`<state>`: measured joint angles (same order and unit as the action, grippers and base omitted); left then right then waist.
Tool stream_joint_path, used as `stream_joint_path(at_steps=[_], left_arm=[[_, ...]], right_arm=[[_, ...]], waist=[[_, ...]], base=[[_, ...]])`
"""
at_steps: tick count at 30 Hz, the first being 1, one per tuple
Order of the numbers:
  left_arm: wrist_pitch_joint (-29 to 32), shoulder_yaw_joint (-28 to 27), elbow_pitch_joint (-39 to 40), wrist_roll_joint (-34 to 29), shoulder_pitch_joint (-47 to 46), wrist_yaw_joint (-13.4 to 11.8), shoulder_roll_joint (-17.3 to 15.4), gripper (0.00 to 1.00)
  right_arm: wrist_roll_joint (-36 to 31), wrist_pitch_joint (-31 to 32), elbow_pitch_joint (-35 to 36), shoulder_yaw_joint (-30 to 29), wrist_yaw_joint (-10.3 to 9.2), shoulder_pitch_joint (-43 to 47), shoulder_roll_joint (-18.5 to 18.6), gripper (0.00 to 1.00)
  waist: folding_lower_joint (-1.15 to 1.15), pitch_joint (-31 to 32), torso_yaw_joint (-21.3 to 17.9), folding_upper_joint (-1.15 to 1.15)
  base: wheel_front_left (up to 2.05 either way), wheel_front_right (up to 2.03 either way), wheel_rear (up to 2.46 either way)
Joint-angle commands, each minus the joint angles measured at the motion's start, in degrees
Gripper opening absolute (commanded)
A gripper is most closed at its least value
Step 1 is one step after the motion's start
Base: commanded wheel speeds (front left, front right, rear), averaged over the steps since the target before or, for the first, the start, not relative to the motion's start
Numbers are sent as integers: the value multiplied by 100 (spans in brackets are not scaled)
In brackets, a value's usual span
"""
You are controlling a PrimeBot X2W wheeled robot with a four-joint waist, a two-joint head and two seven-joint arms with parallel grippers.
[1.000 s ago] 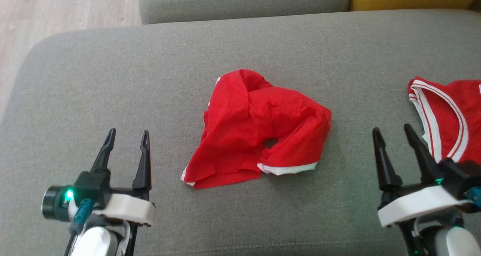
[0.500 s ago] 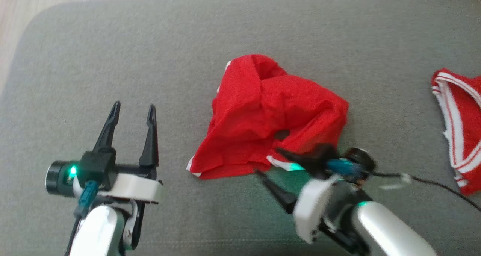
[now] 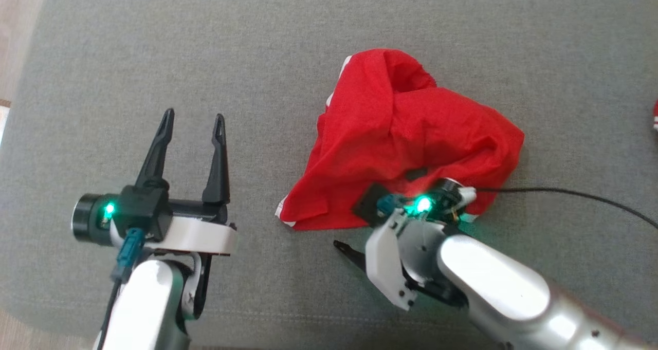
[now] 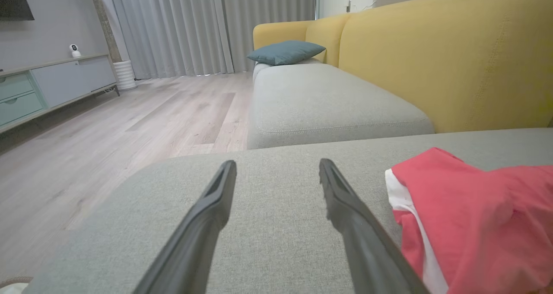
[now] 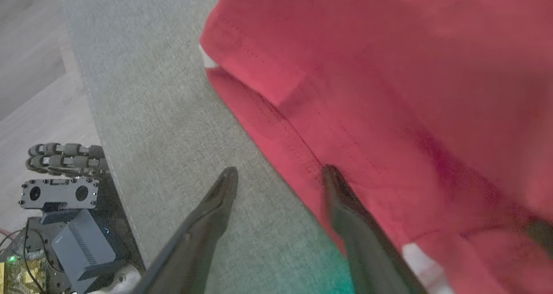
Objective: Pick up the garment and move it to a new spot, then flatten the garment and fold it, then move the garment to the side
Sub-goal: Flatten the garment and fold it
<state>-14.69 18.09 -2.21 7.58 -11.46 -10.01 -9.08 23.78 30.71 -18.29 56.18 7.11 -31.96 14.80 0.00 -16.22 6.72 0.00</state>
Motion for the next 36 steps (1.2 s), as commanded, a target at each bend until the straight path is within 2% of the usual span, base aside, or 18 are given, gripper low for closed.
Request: stream_joint_path(at_steps=[1, 2, 3, 4, 6, 12, 16, 19, 24, 30, 36], left_arm=[[-30, -205, 184, -46, -240, 28, -52, 100], [-30, -210, 179, -55, -248, 34, -36, 100], [-30, -216, 171, -63, -255, 42, -23, 100], [-30, -224, 165, -71, -260, 49, -10, 100], [-30, -244, 161, -89, -264, 63, 5, 100], [-30, -319, 144, -144, -237, 110, 14, 100], [-30, -375, 144, -161, -195, 130, 3, 100], [-30, -400, 144, -170, -167, 138, -7, 100], [-30, -420, 143, -192, -112, 163, -7, 100], [-30, -425, 137, -226, -137, 196, -8, 100], [-30, -428, 107, -246, -160, 220, -7, 100]], right_arm=[[43, 105, -34, 99, 37, -58, -101, 100], [87, 130, -163, 153, 37, -109, -128, 100], [117, 131, -272, 202, 37, -158, -151, 92], [169, 96, -354, 218, 37, -191, -181, 51], [236, -10, -454, 242, 37, -244, -226, 0], [408, -807, -129, 55, 37, -255, -255, 0], [501, -1418, 449, -390, 37, -94, -216, 0], [536, -1582, 743, -708, 37, 43, -169, 0], [501, -1728, 1214, -1978, 37, 501, -92, 0], [484, -1639, 1344, -3833, 37, 1303, -297, 0], [350, -1595, 1186, -5039, 37, 1934, -458, 0]], waist=[[0, -27, 10, 0], [0, -37, 8, 0], [0, -39, 5, 0], [0, -44, -5, 0], [0, -41, -45, 0], [0, 60, -239, 0], [0, 144, -358, 0], [0, 178, -428, 0], [0, 223, -586, 0], [0, 166, -683, 0], [0, 118, -725, 0]], base=[[0, 0, 0], [0, 0, 0], [0, 0, 0], [0, 0, 0], [0, 0, 0], [0, 0, 0], [0, 0, 0], [0, 0, 0], [0, 0, 0], [0, 0, 0], [0, 0, 0]])
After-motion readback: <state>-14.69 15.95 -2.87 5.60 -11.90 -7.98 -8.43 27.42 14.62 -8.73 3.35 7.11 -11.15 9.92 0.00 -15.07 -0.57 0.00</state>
